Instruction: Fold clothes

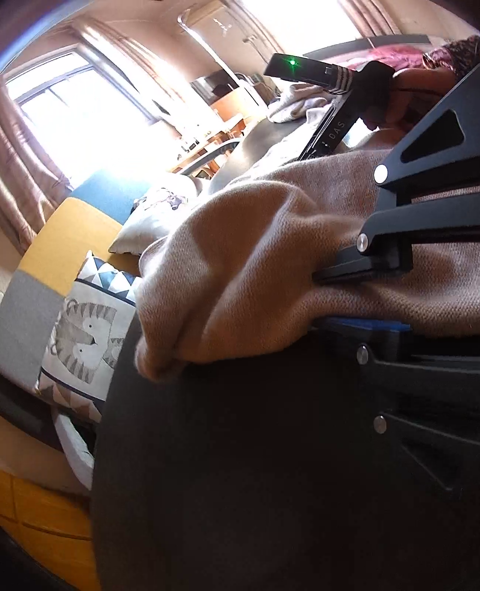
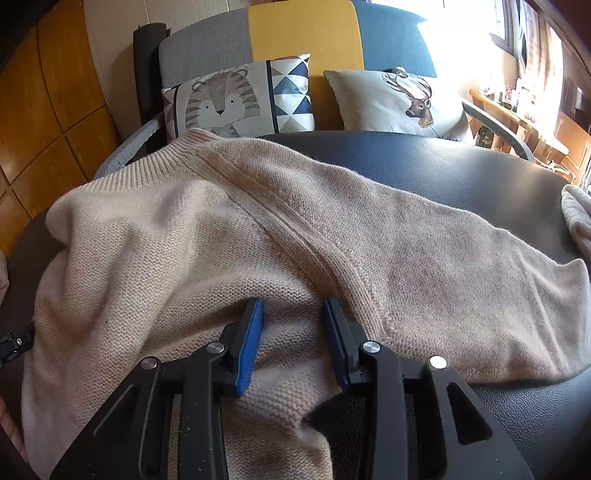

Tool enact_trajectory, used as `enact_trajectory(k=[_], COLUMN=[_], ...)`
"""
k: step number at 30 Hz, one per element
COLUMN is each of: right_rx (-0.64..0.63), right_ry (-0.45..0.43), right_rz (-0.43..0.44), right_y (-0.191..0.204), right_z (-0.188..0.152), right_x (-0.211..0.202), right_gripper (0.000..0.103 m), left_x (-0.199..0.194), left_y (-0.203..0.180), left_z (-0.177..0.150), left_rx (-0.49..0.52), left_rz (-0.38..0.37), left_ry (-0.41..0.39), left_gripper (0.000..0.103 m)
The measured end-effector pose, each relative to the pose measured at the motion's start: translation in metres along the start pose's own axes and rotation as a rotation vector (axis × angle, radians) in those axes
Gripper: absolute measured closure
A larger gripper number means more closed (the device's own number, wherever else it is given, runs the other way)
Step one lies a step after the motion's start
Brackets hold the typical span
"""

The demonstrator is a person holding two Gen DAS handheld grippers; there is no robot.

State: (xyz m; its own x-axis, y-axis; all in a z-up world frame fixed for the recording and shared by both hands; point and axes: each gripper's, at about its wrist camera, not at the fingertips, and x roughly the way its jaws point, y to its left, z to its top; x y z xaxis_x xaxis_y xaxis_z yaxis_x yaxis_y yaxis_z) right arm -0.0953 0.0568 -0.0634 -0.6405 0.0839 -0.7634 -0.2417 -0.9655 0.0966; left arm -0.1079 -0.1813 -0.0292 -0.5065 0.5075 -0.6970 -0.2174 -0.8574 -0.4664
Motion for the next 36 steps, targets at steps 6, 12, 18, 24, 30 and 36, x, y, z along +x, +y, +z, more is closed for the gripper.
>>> enact_trajectory(k=[6,12,18,24,30,36], right_rx=[0.015,0.040,0.094,0.121,0.074,-0.044], right_ry=[-0.005,-0.010,-0.014,-0.018,0.018,-0.031], right_rz=[0.017,0.034,0.078,0.109,0.117,0.324], right_y=[-0.002,-0.005,-0.014,-0.018,-0.010,0.025], right_z=[0.000,0.000,0.001,0.001,0.013,0.040], right_x=[-0.001,-0.001,-0.001,-0.002,-0.009,-0.061], right_gripper=[0.067,0.067,0.067,0.067,0.066,0.050], left_x=[-0.021,-0.015,0.024,0.051,0.041,0.025], left_y=[-0.040,-0.090,-0.132,-0.137,-0.129,-0.120], left_z=[0.011,0.025,0.012,-0.014,-0.035,-0.053], left_rx=[0.083,0.221,0.307,0.287,0.240,0.188], left_rz=[-0.023,-0.091,-0.145,-0.120,-0.056,-0.067], left_ry=[-0.086,-0.069,0.022,0.065,-0.002,-0.066], left_gripper=[0.096,0.096,0.096,0.096,0.093,0.089])
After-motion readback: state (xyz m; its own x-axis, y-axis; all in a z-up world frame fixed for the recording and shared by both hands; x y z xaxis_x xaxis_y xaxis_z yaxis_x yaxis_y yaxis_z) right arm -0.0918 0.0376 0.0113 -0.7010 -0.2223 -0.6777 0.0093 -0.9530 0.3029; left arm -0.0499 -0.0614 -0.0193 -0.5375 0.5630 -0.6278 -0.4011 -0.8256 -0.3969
